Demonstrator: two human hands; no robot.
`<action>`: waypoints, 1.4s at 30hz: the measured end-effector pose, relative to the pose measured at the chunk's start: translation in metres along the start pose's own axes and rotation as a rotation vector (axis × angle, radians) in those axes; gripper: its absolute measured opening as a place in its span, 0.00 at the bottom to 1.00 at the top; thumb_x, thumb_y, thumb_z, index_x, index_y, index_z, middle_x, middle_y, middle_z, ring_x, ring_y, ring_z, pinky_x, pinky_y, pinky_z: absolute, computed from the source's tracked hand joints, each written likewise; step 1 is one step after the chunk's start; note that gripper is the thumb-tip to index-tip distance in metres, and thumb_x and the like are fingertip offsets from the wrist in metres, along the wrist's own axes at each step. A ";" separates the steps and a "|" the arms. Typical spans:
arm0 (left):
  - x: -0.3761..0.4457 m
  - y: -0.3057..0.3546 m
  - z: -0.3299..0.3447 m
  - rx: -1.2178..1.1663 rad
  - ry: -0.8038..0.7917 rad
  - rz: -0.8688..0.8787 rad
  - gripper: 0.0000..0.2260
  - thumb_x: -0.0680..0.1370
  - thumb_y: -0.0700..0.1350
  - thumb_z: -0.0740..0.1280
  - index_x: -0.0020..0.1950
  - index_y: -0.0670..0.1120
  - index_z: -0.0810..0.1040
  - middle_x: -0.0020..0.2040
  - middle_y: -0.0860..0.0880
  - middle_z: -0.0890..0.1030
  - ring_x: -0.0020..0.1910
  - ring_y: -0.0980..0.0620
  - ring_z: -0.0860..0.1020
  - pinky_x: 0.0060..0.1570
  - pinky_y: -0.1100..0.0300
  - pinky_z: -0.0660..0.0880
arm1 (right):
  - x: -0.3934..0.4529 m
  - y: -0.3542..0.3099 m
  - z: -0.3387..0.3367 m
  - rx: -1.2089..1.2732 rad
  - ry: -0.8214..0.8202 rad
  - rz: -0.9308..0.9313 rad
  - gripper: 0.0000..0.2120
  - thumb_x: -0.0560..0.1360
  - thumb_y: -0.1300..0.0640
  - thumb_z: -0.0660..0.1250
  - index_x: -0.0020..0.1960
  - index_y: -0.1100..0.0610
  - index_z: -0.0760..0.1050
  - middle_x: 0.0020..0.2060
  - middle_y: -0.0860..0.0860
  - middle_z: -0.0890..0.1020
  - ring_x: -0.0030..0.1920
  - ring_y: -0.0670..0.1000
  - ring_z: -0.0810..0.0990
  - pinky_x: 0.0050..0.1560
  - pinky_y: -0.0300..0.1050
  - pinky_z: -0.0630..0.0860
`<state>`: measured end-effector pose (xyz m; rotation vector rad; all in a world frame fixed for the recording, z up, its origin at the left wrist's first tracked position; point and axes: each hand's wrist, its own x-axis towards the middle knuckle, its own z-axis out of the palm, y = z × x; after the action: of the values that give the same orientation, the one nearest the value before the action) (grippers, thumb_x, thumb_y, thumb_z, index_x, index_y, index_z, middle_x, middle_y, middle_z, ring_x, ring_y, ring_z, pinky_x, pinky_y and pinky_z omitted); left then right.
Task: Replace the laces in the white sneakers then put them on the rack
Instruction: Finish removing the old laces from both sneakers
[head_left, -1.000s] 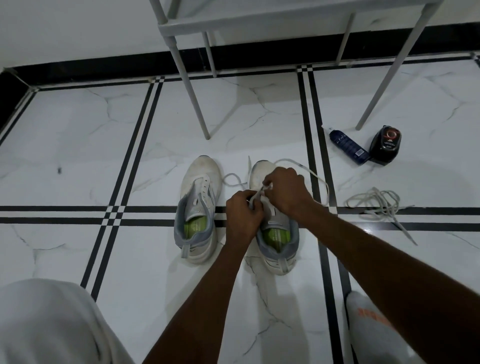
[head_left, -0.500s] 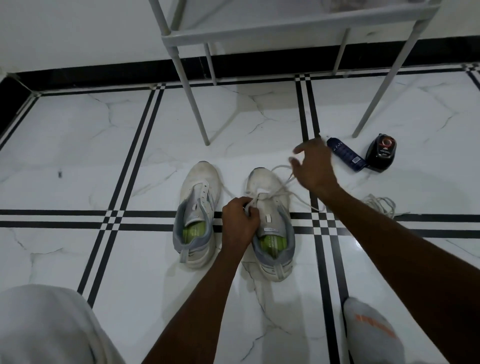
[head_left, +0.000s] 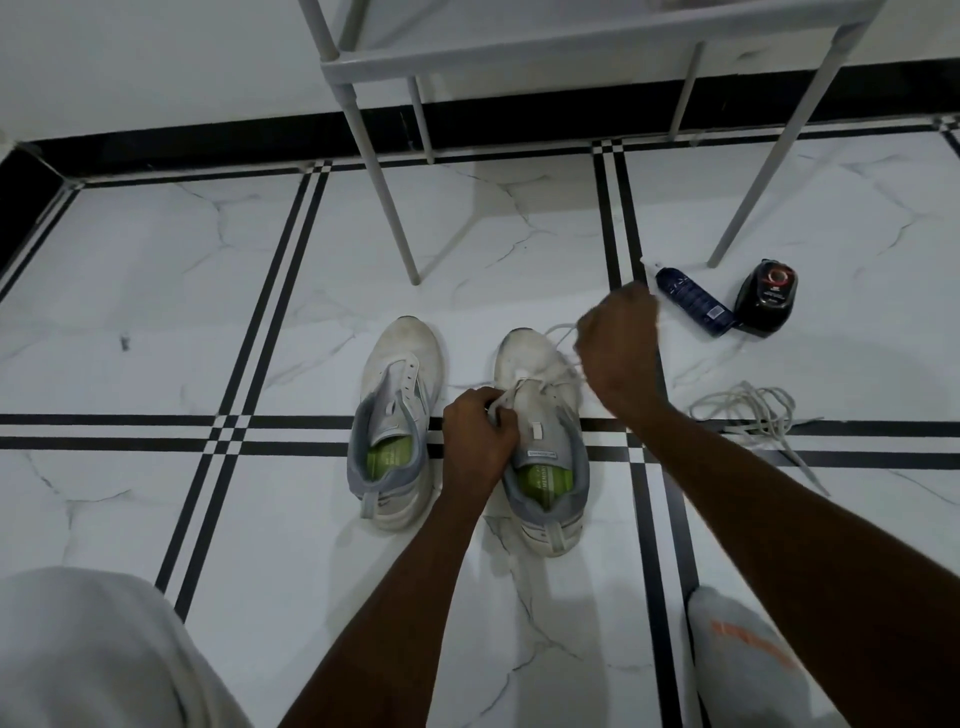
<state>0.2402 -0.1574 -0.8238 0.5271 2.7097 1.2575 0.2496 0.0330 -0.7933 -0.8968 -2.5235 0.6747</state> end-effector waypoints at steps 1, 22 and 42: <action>0.000 -0.001 0.000 0.004 0.002 -0.007 0.07 0.74 0.37 0.67 0.47 0.40 0.84 0.42 0.45 0.84 0.41 0.49 0.81 0.45 0.54 0.77 | 0.010 0.010 -0.009 0.086 0.130 0.128 0.12 0.74 0.61 0.59 0.50 0.68 0.75 0.50 0.64 0.76 0.51 0.64 0.76 0.47 0.52 0.71; -0.001 0.001 -0.002 0.042 0.004 -0.060 0.07 0.74 0.38 0.68 0.48 0.39 0.85 0.41 0.44 0.85 0.40 0.47 0.81 0.43 0.52 0.78 | 0.005 0.001 -0.011 0.142 0.021 0.096 0.08 0.81 0.61 0.62 0.51 0.66 0.75 0.47 0.61 0.81 0.49 0.57 0.81 0.47 0.45 0.74; 0.049 0.029 0.012 0.195 -0.220 0.094 0.06 0.73 0.31 0.70 0.45 0.39 0.84 0.45 0.49 0.77 0.43 0.54 0.76 0.39 0.75 0.66 | -0.037 -0.025 -0.028 -0.001 -0.932 0.224 0.13 0.72 0.54 0.74 0.40 0.59 0.72 0.43 0.56 0.79 0.43 0.55 0.82 0.41 0.48 0.83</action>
<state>0.2050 -0.1145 -0.8072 0.7738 2.6594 0.8969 0.2777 0.0003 -0.7635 -1.0349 -3.2176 1.4294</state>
